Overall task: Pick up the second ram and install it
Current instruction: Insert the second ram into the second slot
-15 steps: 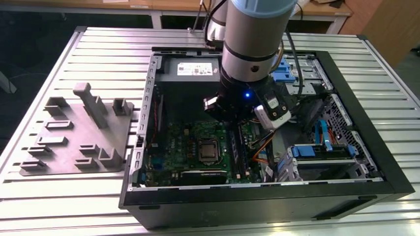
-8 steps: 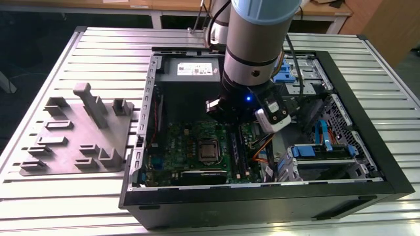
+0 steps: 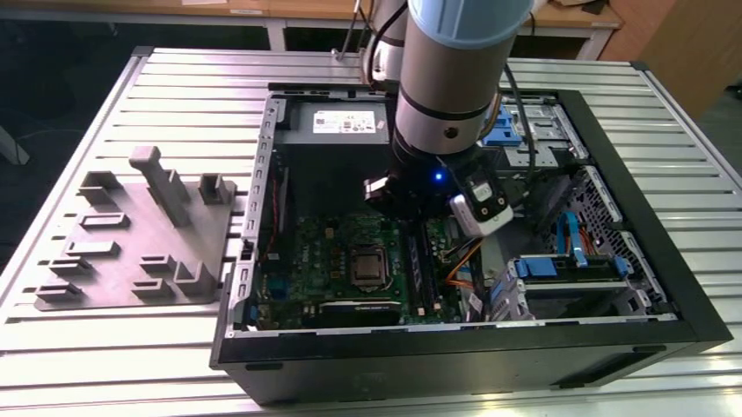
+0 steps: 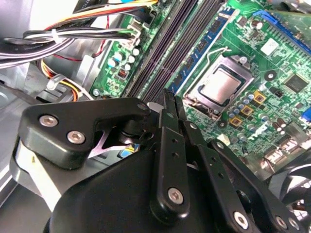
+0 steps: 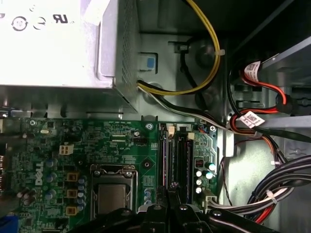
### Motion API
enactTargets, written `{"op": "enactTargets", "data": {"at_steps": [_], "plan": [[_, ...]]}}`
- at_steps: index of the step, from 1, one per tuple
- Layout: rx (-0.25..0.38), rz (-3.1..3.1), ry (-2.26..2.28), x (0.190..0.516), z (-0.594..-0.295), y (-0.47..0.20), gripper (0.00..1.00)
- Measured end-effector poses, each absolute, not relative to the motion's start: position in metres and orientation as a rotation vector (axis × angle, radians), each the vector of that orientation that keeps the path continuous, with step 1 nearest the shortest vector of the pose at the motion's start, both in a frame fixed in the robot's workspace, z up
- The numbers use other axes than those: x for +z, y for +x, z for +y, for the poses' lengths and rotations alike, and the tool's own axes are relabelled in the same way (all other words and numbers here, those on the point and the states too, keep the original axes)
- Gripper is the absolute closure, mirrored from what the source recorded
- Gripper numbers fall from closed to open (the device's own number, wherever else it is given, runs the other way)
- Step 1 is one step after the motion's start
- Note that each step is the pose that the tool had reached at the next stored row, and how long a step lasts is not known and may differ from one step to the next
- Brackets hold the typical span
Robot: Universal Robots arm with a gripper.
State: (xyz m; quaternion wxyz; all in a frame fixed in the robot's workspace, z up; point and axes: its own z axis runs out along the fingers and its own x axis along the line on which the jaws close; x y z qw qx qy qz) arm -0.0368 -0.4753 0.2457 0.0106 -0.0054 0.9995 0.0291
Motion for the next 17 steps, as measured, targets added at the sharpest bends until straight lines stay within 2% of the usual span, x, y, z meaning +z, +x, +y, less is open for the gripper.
{"op": "enactTargets", "data": {"at_steps": [17], "plan": [[0.091,3.119,-0.017,0.233,-0.479,-0.032,0.87]]}}
